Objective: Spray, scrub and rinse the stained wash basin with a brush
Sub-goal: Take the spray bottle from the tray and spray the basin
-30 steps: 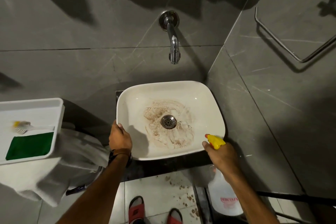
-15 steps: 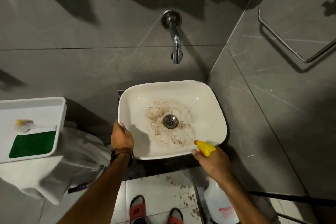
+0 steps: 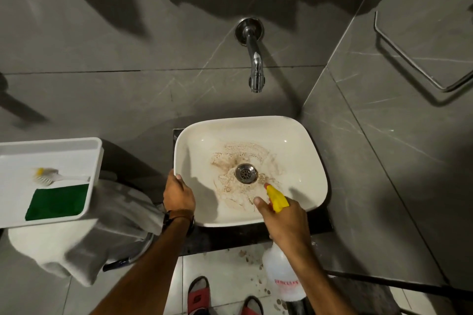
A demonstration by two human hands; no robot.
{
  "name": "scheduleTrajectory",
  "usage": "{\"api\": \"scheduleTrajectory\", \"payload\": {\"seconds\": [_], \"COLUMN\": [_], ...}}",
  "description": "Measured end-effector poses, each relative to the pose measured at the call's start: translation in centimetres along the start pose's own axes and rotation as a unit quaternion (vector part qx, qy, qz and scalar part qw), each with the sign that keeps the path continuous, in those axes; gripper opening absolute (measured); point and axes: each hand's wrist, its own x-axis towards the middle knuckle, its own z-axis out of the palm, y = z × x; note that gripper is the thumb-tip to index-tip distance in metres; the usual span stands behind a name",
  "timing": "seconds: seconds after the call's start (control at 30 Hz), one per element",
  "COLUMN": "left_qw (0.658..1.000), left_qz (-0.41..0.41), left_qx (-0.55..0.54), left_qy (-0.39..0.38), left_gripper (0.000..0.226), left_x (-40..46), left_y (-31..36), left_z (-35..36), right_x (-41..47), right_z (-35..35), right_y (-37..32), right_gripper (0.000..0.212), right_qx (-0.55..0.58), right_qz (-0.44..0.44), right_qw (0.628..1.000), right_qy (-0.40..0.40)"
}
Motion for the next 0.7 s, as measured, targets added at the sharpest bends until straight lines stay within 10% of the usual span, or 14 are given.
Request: {"api": "scheduleTrajectory", "payload": {"seconds": [0.7], "left_qw": [1.000], "left_qz": [-0.001], "left_qx": [-0.017], "left_qy": [-0.003], "left_gripper": [0.038], "left_x": [0.2], "left_y": [-0.2], "left_z": [0.3], "right_x": [2.6], "right_z": [-2.3], "right_y": [1.7], "right_gripper": [0.041], "right_qx": [0.065], "right_qz": [0.031], "right_qw": [0.997], "right_qy": [0.033]}}
